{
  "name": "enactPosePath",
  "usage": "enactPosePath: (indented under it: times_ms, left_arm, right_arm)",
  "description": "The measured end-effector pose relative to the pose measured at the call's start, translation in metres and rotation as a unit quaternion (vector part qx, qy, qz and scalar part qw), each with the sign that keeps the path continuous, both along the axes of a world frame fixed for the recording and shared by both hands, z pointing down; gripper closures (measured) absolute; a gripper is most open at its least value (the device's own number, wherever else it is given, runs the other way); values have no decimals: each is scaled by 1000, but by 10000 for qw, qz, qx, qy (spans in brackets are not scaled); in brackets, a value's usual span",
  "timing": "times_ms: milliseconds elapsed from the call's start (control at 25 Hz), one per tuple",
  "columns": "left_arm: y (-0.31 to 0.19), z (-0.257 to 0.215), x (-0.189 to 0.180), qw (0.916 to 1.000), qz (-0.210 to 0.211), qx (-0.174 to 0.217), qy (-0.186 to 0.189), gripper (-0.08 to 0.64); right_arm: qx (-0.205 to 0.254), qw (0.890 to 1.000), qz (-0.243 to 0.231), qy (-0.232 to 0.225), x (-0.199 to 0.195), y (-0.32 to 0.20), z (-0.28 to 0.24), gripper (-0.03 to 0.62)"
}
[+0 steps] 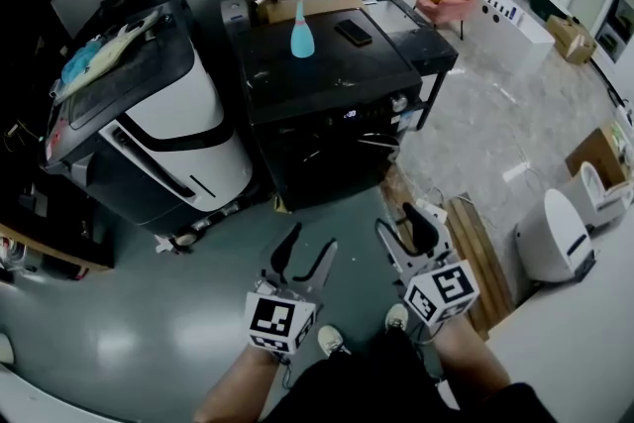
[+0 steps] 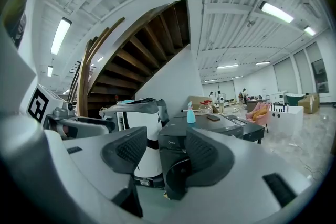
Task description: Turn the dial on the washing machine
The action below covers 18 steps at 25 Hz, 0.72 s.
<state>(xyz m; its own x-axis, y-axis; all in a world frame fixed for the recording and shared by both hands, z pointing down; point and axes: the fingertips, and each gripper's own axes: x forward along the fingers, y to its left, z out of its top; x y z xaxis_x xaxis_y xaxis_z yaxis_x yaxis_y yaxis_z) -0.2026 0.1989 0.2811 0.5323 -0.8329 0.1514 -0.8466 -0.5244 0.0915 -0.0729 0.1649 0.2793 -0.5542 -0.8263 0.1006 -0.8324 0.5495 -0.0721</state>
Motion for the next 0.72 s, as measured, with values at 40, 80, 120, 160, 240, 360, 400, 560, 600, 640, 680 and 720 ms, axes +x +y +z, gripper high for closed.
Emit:
enactPosePath:
  times_ms: [40,80,120,160,240,360,400,560,600,640,680,720]
  left_arm:
    - [-2,1,-1,10000,21,8,-4,327]
    - [-4,2,-2,10000,41,39,-1,325]
    - [-6,3,-3,10000,48,31,2,325]
    - [-8,4,-3,10000,38,-17,1,325]
    - [-14,6,-2,10000,-11,-24,6,325]
    - [-31,6,3,9999,-118,70,-6,325]
    - [-37,8,6,9999,-157,24,-19,325]
    - [-64,14,26,9993,-333,-189,-60,324]
    - [-74,14,33,9992,-372,-145,-57,324]
    - [-85,13,40,9991,-406,-74,-50,324]
    - [-96,12,47,9990,-437,-48,-49,324]
    - [-106,12,55,9988,-465,-101,-60,324]
  right_arm:
    - [0,10000,1,2,-1,-3,0,359]
    - [-8,10000,1,2,-3,-7,1,360]
    - [-19,10000,-3,-1,-4,-10,3,362]
    - [-29,10000,-14,-8,-4,-14,4,364]
    - [-42,10000,-51,-29,-2,-24,7,365]
    - [-76,9999,-114,-74,5,-43,12,365]
    - [-98,9998,-136,-87,9,-51,14,365]
    - [-169,9994,-266,-107,30,-88,22,365]
    - [-183,9993,-299,-115,37,-99,22,365]
    - [-195,9992,-333,-123,43,-111,23,365]
    - [-206,9990,-368,-129,49,-123,23,365]
    - [-220,9989,-406,-128,56,-134,24,365]
